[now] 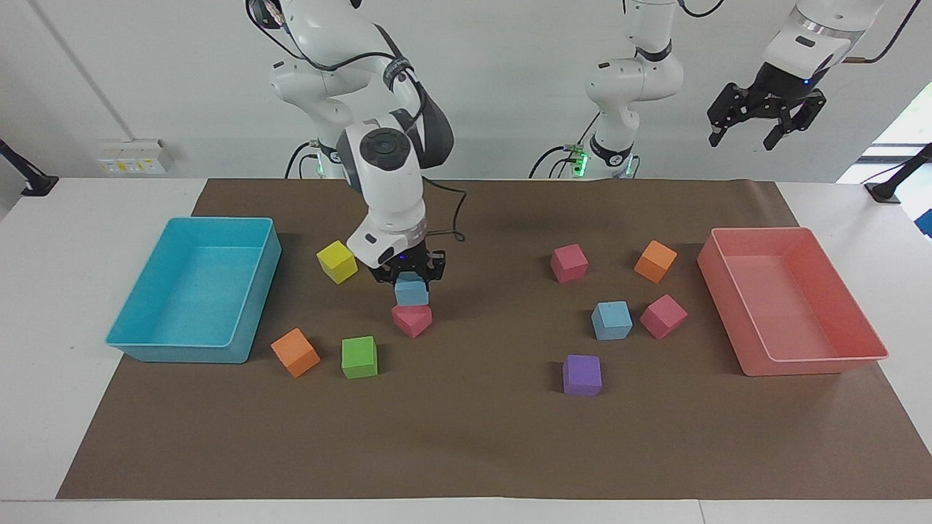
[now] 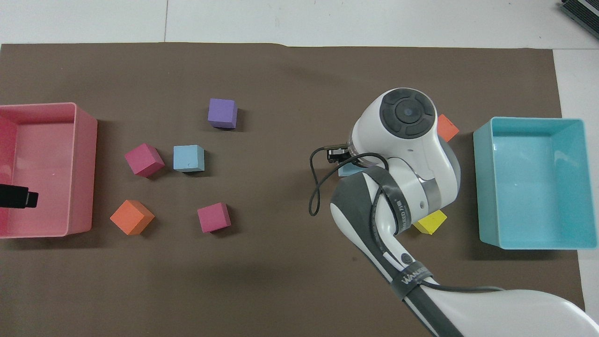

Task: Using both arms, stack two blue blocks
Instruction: 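Lift the light blue cube and carry it toward the table center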

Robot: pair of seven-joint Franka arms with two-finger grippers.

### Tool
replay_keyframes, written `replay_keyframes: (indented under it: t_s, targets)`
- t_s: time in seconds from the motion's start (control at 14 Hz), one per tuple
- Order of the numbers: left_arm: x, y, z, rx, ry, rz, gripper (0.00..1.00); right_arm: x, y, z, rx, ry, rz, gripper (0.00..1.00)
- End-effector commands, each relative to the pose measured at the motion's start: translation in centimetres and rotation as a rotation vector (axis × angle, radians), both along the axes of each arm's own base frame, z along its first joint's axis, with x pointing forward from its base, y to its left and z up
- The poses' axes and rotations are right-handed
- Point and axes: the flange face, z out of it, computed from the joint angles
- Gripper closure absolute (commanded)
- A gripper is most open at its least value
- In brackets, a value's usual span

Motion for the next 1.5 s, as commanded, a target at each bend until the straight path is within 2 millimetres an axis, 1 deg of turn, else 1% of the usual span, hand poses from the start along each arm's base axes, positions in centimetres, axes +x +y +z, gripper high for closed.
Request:
replay_keyframes:
  t_s: [0.0, 0.14, 0.21, 0.29, 0.57, 0.71, 0.86, 1.0, 1.21, 1.43]
  targets:
    - [-0.5, 0.2, 0.5, -0.009, 0.007, 0.005, 0.00, 0.3, 4.2, -1.9, -0.006, 0.026, -0.032, 1.00]
    - [-0.5, 0.2, 0.5, -0.009, 0.007, 0.005, 0.00, -0.9, 7.2, -3.5, -0.012, 0.034, -0.030, 1.00]
    - [-0.5, 0.2, 0.5, -0.009, 0.006, 0.006, 0.00, -1.5, 8.4, -4.4, -0.016, 0.043, -0.025, 1.00]
    - [-0.5, 0.2, 0.5, -0.009, 0.007, 0.005, 0.00, -1.9, 9.3, -4.8, -0.014, 0.041, -0.025, 1.00]
    - [-0.6, 0.2, 0.5, -0.009, 0.007, 0.005, 0.00, -3.5, 12.5, -7.1, -0.011, 0.046, -0.021, 1.00]
    - [-0.6, 0.2, 0.5, -0.009, 0.007, 0.005, 0.00, -3.8, 13.3, -7.6, -0.002, 0.034, -0.030, 1.00]
    - [-0.6, 0.1, 0.5, -0.009, 0.007, 0.004, 0.00, -4.7, 14.7, -9.2, -0.008, 0.045, -0.037, 1.00]
    - [-0.6, 0.2, 0.4, -0.009, 0.010, 0.007, 0.00, -4.7, 14.8, -9.2, -0.003, 0.040, -0.042, 1.00]
    - [-0.6, -0.3, 0.4, -0.007, 0.010, -0.001, 0.00, -4.4, 14.9, -9.2, 0.019, 0.012, -0.037, 1.00]
    - [-0.7, -0.3, 0.5, -0.007, 0.007, -0.005, 0.00, -4.6, 14.3, -10.2, 0.007, 0.029, -0.039, 1.00]
